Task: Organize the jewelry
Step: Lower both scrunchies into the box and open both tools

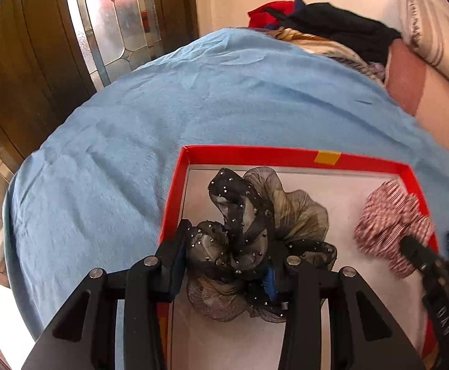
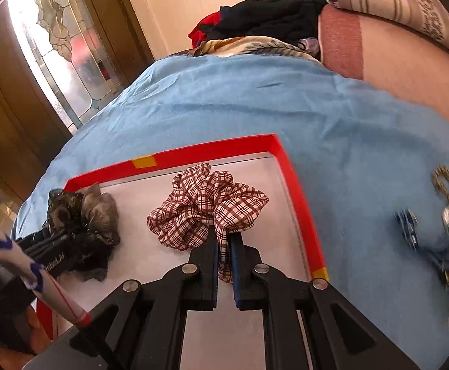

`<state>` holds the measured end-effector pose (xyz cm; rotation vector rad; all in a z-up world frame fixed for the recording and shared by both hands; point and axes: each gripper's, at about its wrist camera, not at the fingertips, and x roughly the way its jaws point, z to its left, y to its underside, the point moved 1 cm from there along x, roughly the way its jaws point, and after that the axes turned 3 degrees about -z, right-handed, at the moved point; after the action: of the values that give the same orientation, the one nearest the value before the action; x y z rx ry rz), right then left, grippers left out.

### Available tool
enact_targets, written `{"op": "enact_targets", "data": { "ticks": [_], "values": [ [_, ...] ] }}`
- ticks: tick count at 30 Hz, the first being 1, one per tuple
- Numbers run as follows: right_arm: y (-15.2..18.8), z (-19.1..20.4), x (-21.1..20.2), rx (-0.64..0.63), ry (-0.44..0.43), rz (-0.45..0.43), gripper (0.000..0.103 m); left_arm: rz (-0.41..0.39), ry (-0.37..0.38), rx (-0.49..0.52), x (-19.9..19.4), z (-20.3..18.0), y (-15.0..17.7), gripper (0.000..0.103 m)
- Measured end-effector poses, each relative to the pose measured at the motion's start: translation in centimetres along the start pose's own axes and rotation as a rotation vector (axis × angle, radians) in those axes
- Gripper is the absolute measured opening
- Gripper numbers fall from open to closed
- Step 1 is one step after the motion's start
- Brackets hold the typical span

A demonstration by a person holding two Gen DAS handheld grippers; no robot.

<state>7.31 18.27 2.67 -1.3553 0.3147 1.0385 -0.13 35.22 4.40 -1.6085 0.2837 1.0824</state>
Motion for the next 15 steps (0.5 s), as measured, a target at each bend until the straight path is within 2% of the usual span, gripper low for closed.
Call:
{"op": "enact_targets", "data": {
  "ticks": [4, 12, 15],
  "values": [
    [-0.3, 0.1, -0.5, 0.006, 0.01, -0.001, 0.008, -0.014, 0.047, 0.022, -0.6, -1.3, -0.5, 0.039],
    [-2.2, 0.9, 1.6, -0.006, 0.03, 0.033, 0.008, 0.041, 0.074, -0.013, 1.8, -1.7, -1.4, 0.041],
    [-2.2, 0.8, 2.1, -0.004, 0.035, 0.044, 0.009, 0.045, 0.071, -0.013, 2.1, -1.8, -1.4, 0.047]
  ]
}}
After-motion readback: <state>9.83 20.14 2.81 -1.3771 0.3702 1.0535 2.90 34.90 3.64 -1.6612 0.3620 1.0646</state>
